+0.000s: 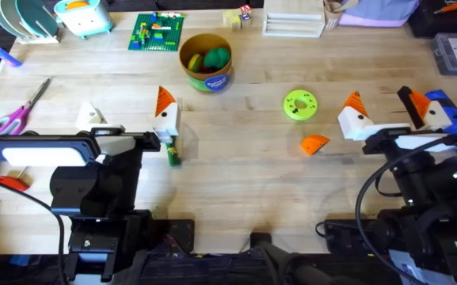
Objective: Pick up the gripper from the table and insert it into the empty holder that is missing its gripper. Then pick up a screw, insert it into the mounting hole, and use the screwdriver to tighten it. Finally, clean up the table by picking up the vegetable and placing it into the bucket.
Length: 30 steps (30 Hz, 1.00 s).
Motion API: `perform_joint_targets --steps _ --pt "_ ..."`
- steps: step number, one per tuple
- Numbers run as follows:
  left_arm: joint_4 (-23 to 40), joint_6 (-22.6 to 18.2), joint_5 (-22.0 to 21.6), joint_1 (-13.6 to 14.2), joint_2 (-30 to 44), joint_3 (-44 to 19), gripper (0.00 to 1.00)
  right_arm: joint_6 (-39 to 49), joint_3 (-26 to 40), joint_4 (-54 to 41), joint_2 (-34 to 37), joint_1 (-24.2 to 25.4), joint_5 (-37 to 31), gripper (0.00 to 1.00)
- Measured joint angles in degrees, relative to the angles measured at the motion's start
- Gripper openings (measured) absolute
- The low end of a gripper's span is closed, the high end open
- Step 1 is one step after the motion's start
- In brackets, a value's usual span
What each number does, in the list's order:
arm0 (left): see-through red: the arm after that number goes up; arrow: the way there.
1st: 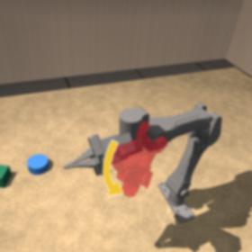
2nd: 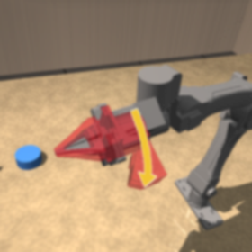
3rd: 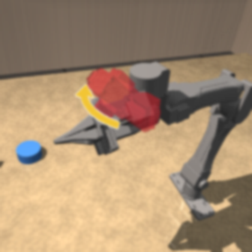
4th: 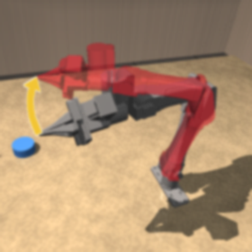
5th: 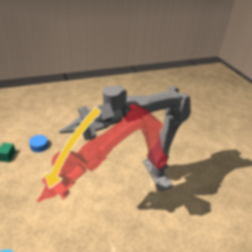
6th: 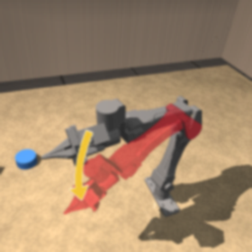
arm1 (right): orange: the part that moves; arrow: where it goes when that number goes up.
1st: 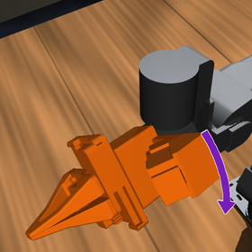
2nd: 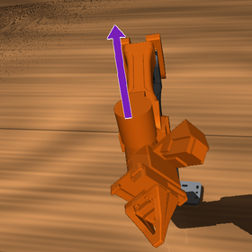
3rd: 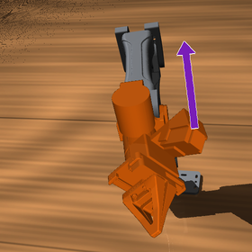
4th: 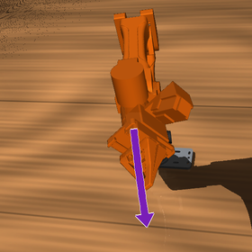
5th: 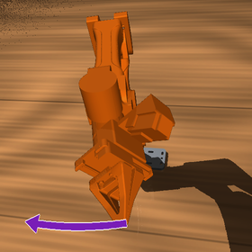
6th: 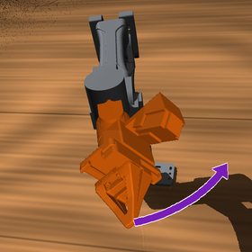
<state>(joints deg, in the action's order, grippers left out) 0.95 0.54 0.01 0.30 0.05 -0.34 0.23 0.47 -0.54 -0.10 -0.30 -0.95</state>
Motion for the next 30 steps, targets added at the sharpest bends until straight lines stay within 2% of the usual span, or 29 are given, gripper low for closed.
perform_joint_targets --steps 9,13,17,20,24,25,28,30 --pt "0.62 0.0 1.28 0.0 0.0 -0.13 0.992 0.0 0.0 -0.28 0.0 0.0 0.0 0.991" --pt "9.68 0.06 1.64 0.0 0.22 -4.1 0.992 -0.02 0.02 0.15 0.0 0.0 0.1 0.991" --pt "21.81 0.16 1.8 0.0 4.05 -14.78 0.991 -0.6 3.07 -5.83 0.7 0.0 0.39 0.991" --pt "31.46 0.14 1.93 0.0 10.2 -24.96 0.991 -0.84 9.29 -13.44 3.27 0.0 0.44 0.991" --pt "44.21 0.19 2.28 0.0 21.42 -38.63 0.992 -1.14 20.51 -22.12 8.45 0.0 0.62 0.991" --pt "52.84 0.17 3.58 0.0 29.88 -48.35 0.992 -1.15 28.81 -28.85 12.88 0.0 0.66 0.992" --pt "58.58 0.18 4.37 0.0 36.63 -56.48 0.992 -1.18 35.02 -34.45 16.64 0.0 0.7 0.991" --pt "60.04 0.17 4.76 0.0 39.56 -60.15 0.993 -1.18 37.88 -36.37 18.41 0.0 0.81 0.992"
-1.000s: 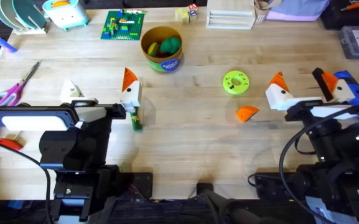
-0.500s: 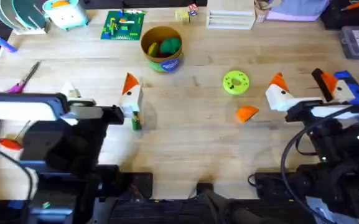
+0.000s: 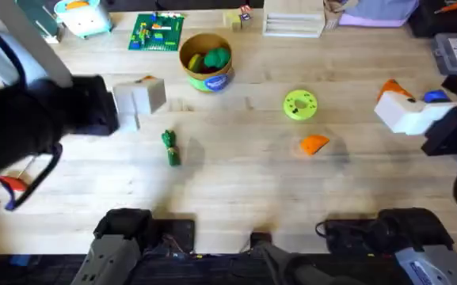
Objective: Pick up the gripper from the table and insert it into the empty holder that is missing its gripper. Then pick up a screw, insert it into the mounting hole, and use the screwdriver to tighten it. Finally, clean up the table by picking up the vegetable and placing it into the bucket.
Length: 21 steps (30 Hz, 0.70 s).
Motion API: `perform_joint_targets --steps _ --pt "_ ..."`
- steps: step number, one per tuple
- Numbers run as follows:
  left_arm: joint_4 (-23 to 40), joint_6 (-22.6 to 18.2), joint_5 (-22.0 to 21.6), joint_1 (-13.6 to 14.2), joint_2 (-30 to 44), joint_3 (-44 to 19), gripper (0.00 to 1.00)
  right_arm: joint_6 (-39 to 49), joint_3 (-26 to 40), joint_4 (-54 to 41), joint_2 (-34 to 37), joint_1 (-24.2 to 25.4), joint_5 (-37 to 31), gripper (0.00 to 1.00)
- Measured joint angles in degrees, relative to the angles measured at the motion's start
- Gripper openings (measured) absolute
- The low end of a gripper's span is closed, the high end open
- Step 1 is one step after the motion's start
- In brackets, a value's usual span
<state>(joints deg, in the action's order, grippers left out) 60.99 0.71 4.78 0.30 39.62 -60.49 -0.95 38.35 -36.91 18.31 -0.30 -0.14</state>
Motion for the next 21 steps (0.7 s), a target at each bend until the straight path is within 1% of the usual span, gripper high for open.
perform_joint_targets --steps 3,7,8,10,11,12,13,14,15,16,20,21 --pt "0.13 0.0 0.17 0.0 2.66 -2.7 0.993 0.0 1.96 -0.35 0.94 0.0 0.02 0.991" --pt "0.59 0.01 0.19 0.0 4.74 -2.92 0.991 -0.13 2.07 -0.7 0.92 0.0 0.02 0.991" --pt "0.58 0.14 0.28 0.0 5.34 -2.92 0.902 -0.13 2.07 -0.68 0.93 0.0 0.02 0.991" --pt "0.54 0.22 0.37 0.0 6.31 -2.92 0.613 -0.15 2.07 -0.68 0.92 0.0 0.02 0.991" --pt "0.48 0.25 0.39 0.0 6.88 -2.92 0.445 -0.15 2.05 -0.68 0.92 0.0 0.02 0.992" --pt "0.5 0.6 0.41 0.0 7.35 -2.92 0.3 -0.15 2.07 -0.68 0.92 0.0 0.02 0.991" --pt "0.46 1.36 0.42 0.0 7.84 -2.92 0.125 -0.15 2.05 -0.68 0.92 0.0 0.02 0.991" --pt "0.29 1.83 0.4 0.0 8.21 -2.92 0.039 -0.15 2.06 -0.7 0.92 0.0 0.02 0.991" --pt "-0.04 2.53 0.4 0.0 8.55 -2.9 0.101 -0.15 2.07 -0.7 0.92 0.0 0.02 0.991" --pt "-0.34 3.44 0.48 0.0 8.8 -2.9 0.268 -0.15 2.07 -0.76 0.92 0.0 0.02 0.991" --pt "-0.47 7.25 0.59 0.0 9.4 -2.9 0.87 -0.15 2.07 -1.85 0.92 0.0 0.02 0.991" --pt "-0.6 8.36 0.62 0.0 9.51 -2.9 0.958 -0.15 2.07 -2.31 0.92 0.0 0.02 0.991"
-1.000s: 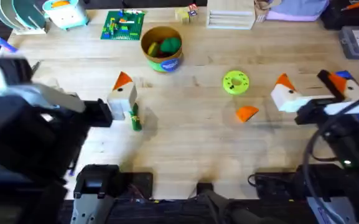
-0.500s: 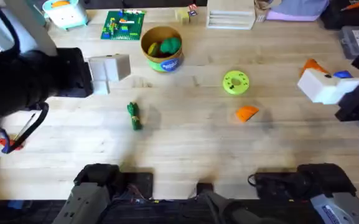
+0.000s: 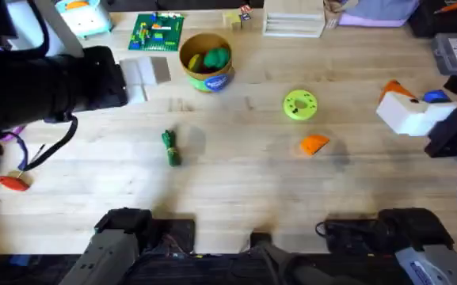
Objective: Pick up the gripper from the table and insert it into the empty holder that is missing its gripper. Then pick up a screw, insert it into the mounting hole, and use the screwdriver to tighten it. Finally, clean up the table by picking up the vegetable and placing it into the bucket.
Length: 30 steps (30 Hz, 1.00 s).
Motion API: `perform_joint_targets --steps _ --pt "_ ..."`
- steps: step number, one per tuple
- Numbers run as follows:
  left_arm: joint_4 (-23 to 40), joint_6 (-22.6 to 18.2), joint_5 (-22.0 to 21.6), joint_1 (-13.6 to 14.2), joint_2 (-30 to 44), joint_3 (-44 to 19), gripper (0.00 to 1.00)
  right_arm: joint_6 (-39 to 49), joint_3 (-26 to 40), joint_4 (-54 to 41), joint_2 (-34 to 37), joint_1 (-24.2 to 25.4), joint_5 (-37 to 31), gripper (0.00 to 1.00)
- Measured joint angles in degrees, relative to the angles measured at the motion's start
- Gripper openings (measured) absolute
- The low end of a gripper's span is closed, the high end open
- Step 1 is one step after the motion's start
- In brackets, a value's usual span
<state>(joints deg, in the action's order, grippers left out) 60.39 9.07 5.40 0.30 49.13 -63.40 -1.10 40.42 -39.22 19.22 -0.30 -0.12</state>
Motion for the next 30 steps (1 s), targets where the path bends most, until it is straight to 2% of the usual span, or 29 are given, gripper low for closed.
perform_joint_targets --steps 2,8,13,18,20,22,25,27,30 --pt "-0.11 1.53 -0.01 0.0 0.35 0.0 0.991 0.0 0.0 -0.79 0.02 0.0 0.0 0.991" --pt "-1.31 6.02 1.78 0.0 0.92 0.0 0.992 0.0 0.0 -1.14 0.02 0.0 0.0 0.991" --pt "-2.59 6.02 5.4 0.0 0.92 0.0 0.993 0.0 0.0 -1.15 0.01 0.0 0.0 0.991" --pt "-2.63 5.83 6.49 0.0 0.92 0.0 0.993 0.0 0.0 -1.16 0.0 0.0 0.0 0.991" --pt "-4.17 3.33 8.07 0.16 0.92 0.0 0.993 0.0 0.0 -1.16 0.0 0.0 0.0 0.991" --pt "-6.21 -1.65 10.89 0.94 0.92 0.0 0.993 0.0 0.0 -1.14 0.0 0.0 0.0 0.991" --pt "-7.98 -8.98 14.71 3.59 1.38 0.0 0.994 0.0 0.0 -1.14 0.0 0.0 0.0 0.992" --pt "-9.34 -11.84 15.88 5.77 2.22 0.0 0.995 0.0 0.0 -1.16 0.0 0.0 0.0 0.991" --pt "-14.61 -14.19 16.38 9.41 3.95 0.93 0.994 0.0 0.0 -1.16 0.0 0.0 0.0 0.991"
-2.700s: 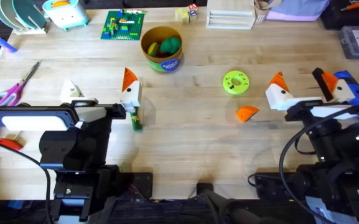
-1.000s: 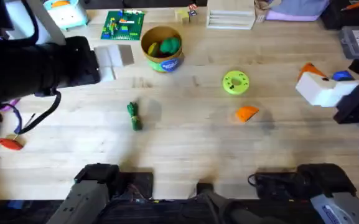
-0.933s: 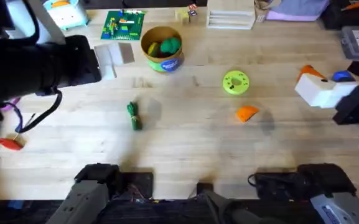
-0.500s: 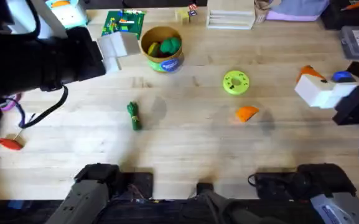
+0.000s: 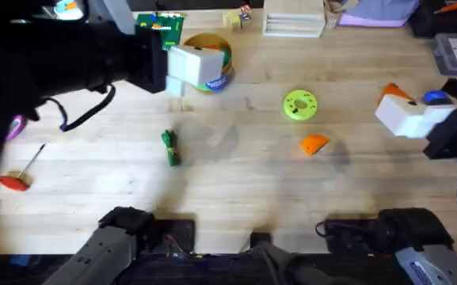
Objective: Pick up the gripper from the table and insert it into the empty holder that is missing its gripper. Then pick up a screw, insert it into the mounting hole, and use the screwdriver to tighten it. Finally, clean up the table by picking up the vegetable and placing it into the bucket.
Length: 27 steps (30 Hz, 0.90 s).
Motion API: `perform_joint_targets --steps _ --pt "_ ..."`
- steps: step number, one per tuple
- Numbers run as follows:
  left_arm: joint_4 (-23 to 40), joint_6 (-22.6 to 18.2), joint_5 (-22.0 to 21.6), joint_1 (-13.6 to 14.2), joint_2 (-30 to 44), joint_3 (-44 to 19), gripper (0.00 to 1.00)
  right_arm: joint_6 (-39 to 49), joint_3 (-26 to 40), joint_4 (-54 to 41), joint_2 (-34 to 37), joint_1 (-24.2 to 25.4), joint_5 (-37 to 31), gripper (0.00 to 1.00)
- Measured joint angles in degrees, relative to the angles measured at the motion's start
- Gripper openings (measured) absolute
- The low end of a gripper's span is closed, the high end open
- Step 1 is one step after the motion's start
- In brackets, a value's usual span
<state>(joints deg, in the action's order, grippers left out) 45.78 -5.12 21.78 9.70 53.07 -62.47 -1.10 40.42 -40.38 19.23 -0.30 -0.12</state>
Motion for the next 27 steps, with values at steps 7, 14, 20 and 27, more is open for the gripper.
perform_joint_targets --steps 7,14,20,27 --pt "-23.5 -1.3 -0.37 10.76 -1.92 15.64 0.995 0.0 0.0 0.0 0.0 0.0 0.0 0.991" --pt "-45.7 2.62 -2.77 18.26 -12.67 36.43 0.994 0.0 0.0 0.0 0.01 0.0 0.0 0.992" --pt "-54.68 3.67 -3.61 21.66 -22.27 50.38 0.994 0.0 0.0 0.0 0.0 0.0 0.0 0.991" --pt "-55.09 4.84 -3.64 22.68 -34.73 58.87 0.993 0.0 0.0 0.02 0.02 0.0 0.0 0.992"
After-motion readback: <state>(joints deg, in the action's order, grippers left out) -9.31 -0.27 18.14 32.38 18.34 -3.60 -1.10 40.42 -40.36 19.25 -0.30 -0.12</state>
